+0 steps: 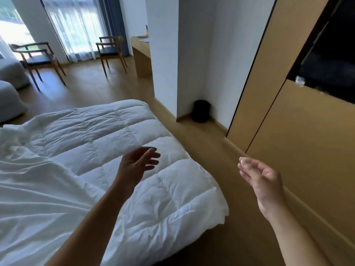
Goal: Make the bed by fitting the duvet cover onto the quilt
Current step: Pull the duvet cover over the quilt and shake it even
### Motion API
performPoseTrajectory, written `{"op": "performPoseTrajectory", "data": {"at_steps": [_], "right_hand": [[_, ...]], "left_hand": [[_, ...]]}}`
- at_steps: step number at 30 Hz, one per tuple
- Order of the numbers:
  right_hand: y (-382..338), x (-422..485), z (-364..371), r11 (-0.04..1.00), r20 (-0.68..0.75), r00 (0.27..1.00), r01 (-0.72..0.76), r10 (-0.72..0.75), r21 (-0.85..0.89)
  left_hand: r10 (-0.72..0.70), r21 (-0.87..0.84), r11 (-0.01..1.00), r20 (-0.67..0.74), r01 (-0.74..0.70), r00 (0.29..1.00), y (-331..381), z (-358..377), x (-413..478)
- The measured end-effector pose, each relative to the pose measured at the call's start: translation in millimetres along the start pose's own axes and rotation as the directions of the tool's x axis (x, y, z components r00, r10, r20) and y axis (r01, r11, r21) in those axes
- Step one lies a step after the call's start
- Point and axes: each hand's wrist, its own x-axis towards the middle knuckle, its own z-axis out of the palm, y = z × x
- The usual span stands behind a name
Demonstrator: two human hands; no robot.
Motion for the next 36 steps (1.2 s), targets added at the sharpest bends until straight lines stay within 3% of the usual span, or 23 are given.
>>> {"op": "performPoseTrajectory", "data": {"at_steps": [6,11,16,22,30,36], "right_hand": [[-20.1,55.2,-93.7,0.997,0.005,0.998,0.060,-0.060,-0.040],[-32.6,119.2,-128.5,0.997,0.048,0.996,0.073,-0.072,-0.019],[-39.9,203.4,-145.0,0.993,0.098,0.989,0.114,-0.110,-0.035],[-50.7,337.6,-171.8,0.990,0.087,0.989,0.125,-0.119,-0.065],[-59.9,512.8,-171.5,0.994,0.131,0.987,0.094,-0.088,-0.046],[-53.4,660.3,-133.0,0.996,0.262,0.963,0.078,-0.062,-0.053]], "left_hand": [[0.027,0.032,0.999,-0.009,-0.027,1.000,10.9,119.6,6.0],[0.013,0.063,0.998,0.004,-0.013,1.000,22.9,184.0,32.1],[0.022,0.132,0.991,0.004,-0.022,1.000,22.3,227.3,100.6],[0.034,0.041,0.999,-0.063,-0.031,0.997,14.6,306.0,213.8],[0.051,0.022,0.999,-0.050,-0.050,0.997,20.8,412.9,360.1],[0.090,0.071,0.995,-0.219,-0.076,0.972,16.2,431.9,443.2]]}}
